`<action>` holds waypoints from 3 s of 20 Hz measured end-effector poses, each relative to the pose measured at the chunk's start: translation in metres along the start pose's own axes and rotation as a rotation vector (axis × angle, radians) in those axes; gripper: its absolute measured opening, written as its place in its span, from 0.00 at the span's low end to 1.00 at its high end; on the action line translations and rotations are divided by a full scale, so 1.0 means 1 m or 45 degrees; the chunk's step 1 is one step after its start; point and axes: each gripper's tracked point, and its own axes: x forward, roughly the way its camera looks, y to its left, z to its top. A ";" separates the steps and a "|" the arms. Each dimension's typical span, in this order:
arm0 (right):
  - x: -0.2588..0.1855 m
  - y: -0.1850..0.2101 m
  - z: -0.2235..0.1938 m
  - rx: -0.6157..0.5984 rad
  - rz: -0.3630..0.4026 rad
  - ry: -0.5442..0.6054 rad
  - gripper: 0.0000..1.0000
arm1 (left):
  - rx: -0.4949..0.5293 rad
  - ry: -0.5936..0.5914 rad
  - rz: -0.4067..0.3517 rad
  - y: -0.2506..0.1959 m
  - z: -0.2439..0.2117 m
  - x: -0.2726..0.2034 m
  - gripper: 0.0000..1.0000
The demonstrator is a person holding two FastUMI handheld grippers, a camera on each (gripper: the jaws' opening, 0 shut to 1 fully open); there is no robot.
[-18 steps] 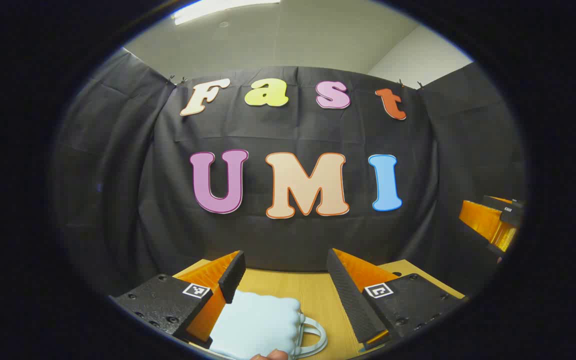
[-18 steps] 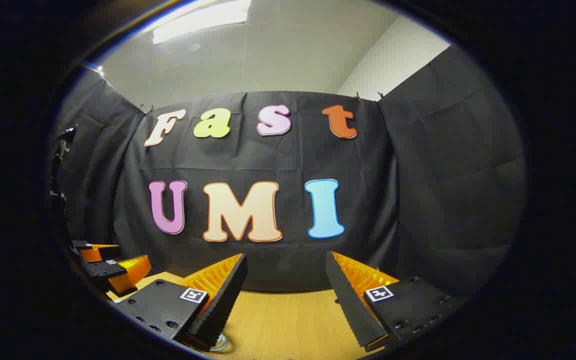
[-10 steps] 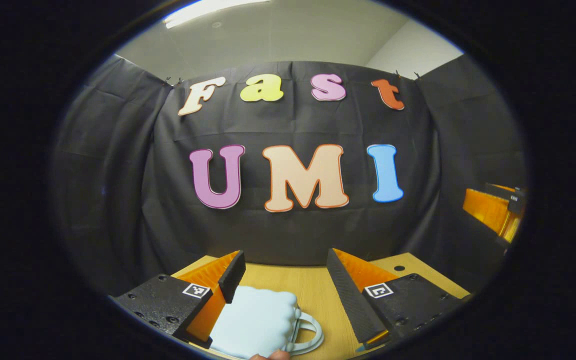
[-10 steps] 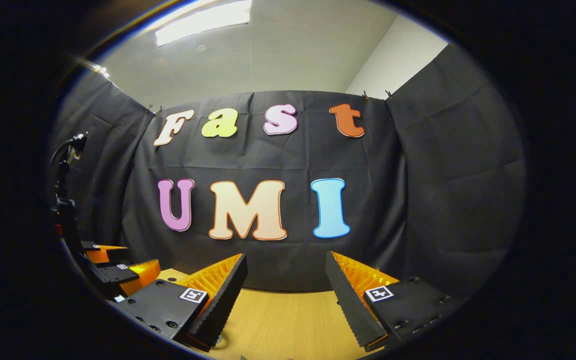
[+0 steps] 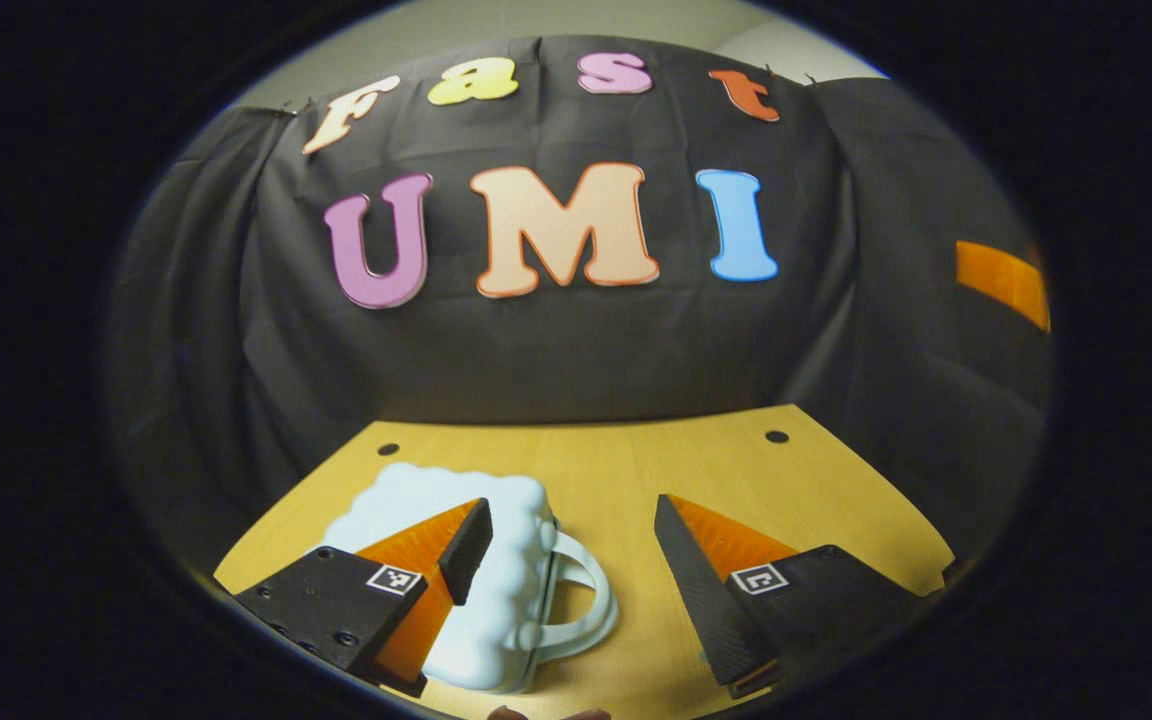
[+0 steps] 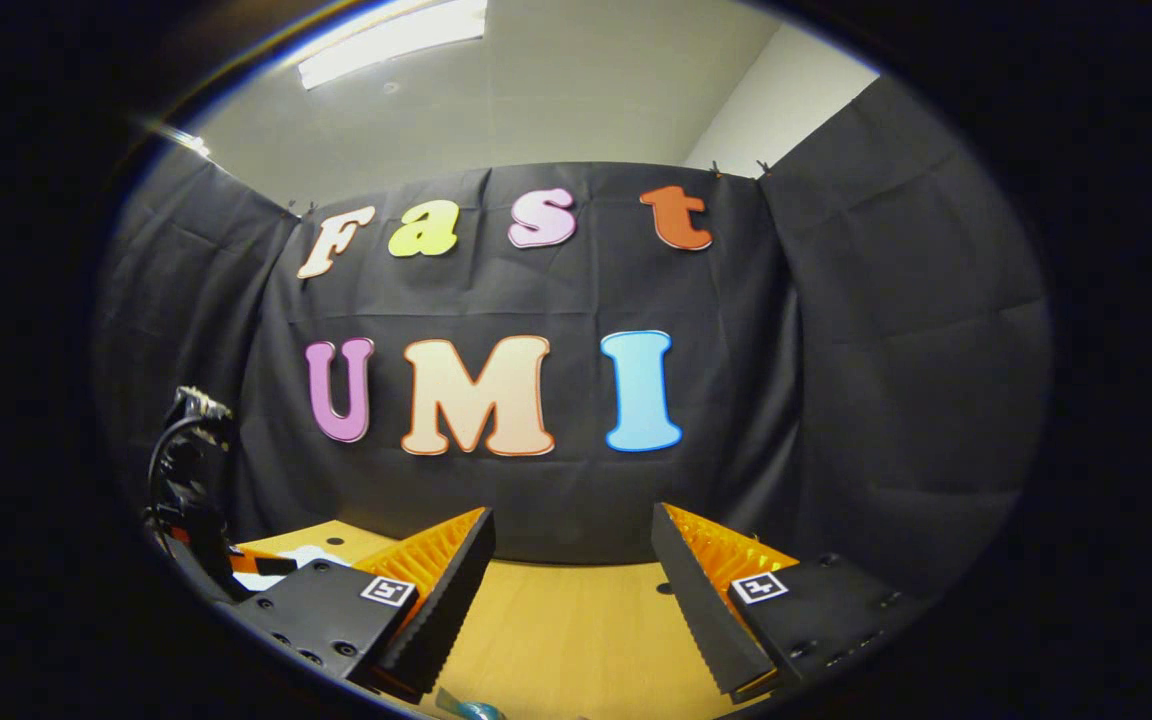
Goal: First open the suitcase, pack the skin care products into it, and then close the suitcase.
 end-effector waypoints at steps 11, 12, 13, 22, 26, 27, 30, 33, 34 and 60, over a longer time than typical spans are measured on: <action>0.006 -0.012 -0.011 -0.088 -0.153 0.061 0.99 | -0.098 0.392 -0.185 -0.030 -0.092 0.055 0.95; 0.007 -0.011 -0.013 -0.096 -0.158 0.066 0.99 | -0.111 0.427 -0.187 -0.032 -0.098 0.057 0.95; 0.008 -0.011 -0.014 -0.103 -0.163 0.074 1.00 | -0.123 0.466 -0.180 -0.032 -0.103 0.060 0.95; 0.015 -0.002 -0.017 -0.161 -0.163 0.071 0.99 | -0.166 0.692 -0.185 -0.040 -0.141 0.077 0.90; 0.015 -0.005 -0.021 -0.176 -0.176 0.073 0.99 | -0.180 0.754 -0.205 -0.041 -0.149 0.080 0.84; 0.014 -0.006 -0.019 -0.172 -0.185 0.070 0.99 | -0.165 0.776 -0.203 -0.038 -0.152 0.079 0.76; 0.014 -0.008 -0.015 -0.165 -0.193 0.044 0.99 | -0.093 0.789 -0.169 -0.024 -0.158 0.082 0.48; 0.016 -0.006 -0.014 -0.169 -0.188 0.036 0.98 | -0.063 0.780 -0.230 -0.022 -0.151 0.079 0.10; 0.016 -0.004 -0.014 -0.167 -0.182 0.034 0.99 | -0.052 0.763 -0.231 -0.023 -0.149 0.079 0.08; 0.025 0.068 -0.014 -0.101 -0.043 -0.022 0.98 | -0.093 0.371 -0.205 0.101 0.045 0.017 0.01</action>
